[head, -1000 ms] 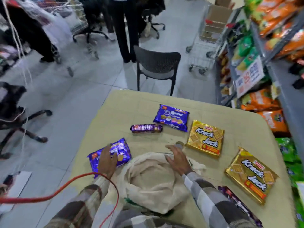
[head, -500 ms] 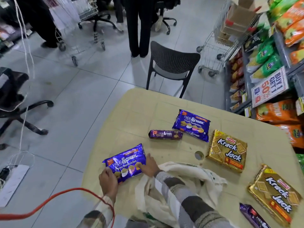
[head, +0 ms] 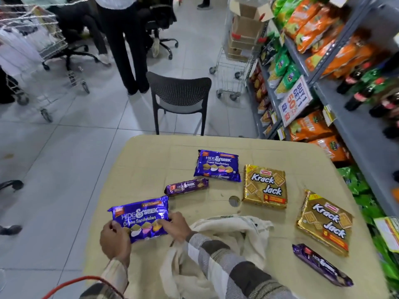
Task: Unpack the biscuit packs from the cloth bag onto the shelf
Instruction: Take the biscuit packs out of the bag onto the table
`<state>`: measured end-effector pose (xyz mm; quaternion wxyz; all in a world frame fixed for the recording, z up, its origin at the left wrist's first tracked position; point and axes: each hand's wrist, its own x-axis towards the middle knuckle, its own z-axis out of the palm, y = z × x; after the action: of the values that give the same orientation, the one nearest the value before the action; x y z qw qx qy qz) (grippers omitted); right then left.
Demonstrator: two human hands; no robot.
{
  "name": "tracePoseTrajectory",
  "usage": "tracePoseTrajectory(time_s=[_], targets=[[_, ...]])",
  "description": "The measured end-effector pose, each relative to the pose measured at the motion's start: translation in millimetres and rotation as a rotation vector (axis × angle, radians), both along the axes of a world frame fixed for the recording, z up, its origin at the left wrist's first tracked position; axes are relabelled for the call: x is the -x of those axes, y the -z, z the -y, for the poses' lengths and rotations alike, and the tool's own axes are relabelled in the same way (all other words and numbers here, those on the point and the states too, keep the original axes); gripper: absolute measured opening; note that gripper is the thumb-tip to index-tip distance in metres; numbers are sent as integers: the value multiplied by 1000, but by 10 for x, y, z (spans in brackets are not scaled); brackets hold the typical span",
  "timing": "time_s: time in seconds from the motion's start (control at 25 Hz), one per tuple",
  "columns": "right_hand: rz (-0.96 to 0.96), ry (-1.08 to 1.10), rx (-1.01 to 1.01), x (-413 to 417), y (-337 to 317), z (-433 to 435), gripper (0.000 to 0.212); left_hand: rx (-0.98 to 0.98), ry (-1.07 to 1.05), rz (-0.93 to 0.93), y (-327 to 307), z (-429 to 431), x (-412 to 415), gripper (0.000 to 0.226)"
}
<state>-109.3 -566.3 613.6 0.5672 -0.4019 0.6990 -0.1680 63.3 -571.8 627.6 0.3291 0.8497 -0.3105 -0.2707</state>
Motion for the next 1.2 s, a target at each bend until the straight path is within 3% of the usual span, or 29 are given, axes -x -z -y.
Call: tracePoseTrajectory(time_s=[0.2, 0.4, 0.56, 0.76, 0.92, 1.0, 1.12, 1.2], targets=[[4, 173, 109, 759, -397, 386, 40, 103, 224, -42, -262, 677, 702, 35], [-120, 348, 173, 1860, -314, 735, 39, 117, 504, -318, -339, 1095, 1770, 33], [-187, 422, 132, 2562, -143, 1000, 42, 106, 679, -401, -143, 1460, 2442, 29], [-149, 419, 150, 2933, 128, 1246, 56, 66, 719, -339, 396, 1941, 2769, 19], [-131, 379, 95, 3014, 311, 1243, 48, 22, 715, -323, 256, 1852, 2894, 24], [-122, 406, 90, 3049, 585, 1233, 55, 9, 762, -285, 385, 1824, 2845, 27], [-141, 376, 135, 2974, 401, 1183, 52, -8, 831, -229, 702, 1906, 2733, 32], [-186, 322, 164, 2926, 57, 1063, 45, -72, 855, -176, 554, 1874, 2778, 34]])
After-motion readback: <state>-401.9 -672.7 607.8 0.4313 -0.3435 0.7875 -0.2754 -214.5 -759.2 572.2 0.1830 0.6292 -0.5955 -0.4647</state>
